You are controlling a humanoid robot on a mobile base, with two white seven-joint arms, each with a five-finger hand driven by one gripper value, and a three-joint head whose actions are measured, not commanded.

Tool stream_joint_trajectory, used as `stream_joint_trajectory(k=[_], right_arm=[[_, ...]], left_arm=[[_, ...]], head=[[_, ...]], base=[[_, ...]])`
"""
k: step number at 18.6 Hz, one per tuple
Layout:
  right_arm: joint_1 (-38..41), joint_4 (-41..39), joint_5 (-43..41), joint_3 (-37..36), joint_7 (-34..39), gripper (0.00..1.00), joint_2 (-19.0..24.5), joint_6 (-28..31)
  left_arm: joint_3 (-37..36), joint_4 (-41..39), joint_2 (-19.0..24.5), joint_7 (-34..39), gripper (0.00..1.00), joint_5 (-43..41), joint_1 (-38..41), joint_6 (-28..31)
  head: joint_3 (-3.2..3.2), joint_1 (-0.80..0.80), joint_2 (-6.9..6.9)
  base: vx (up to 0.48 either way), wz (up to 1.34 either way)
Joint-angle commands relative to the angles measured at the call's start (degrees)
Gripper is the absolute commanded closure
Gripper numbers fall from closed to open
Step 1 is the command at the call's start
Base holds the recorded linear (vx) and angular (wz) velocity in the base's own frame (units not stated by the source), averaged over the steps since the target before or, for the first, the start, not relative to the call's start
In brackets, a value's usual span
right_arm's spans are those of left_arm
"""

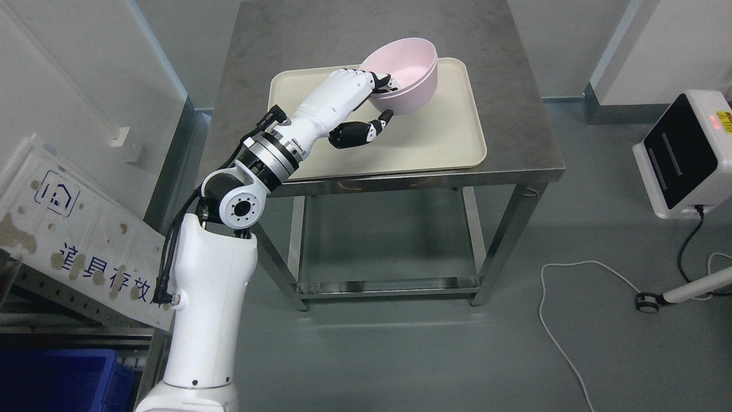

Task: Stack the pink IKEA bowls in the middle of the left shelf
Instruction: 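Lift the stacked pink bowls off the tray with the left hand, then hold the bowls while the robot turns toward the blue bin shelves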

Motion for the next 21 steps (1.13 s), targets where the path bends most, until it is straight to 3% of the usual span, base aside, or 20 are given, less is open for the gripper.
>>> stream_joint_trajectory(k=[1, 21], right_arm=[[0.0, 0.0, 0.4, -0.6, 0.0, 0.00, -1.0, 0.0], [0.0, 0.0, 0.4, -0.6, 0.0, 0.00, -1.0, 0.0]], left_arm=[[2.5, -2.5, 1.0, 0.1, 0.97, 0.1, 0.7, 0.0], [2.1, -2.5, 1.0, 0.1, 0.97, 0.5, 0.6, 0.2]], head=[[0.00, 0.00, 0.00], [0.00, 0.00, 0.00]], base=[[0.000, 0.00], [-0.004, 0.00]])
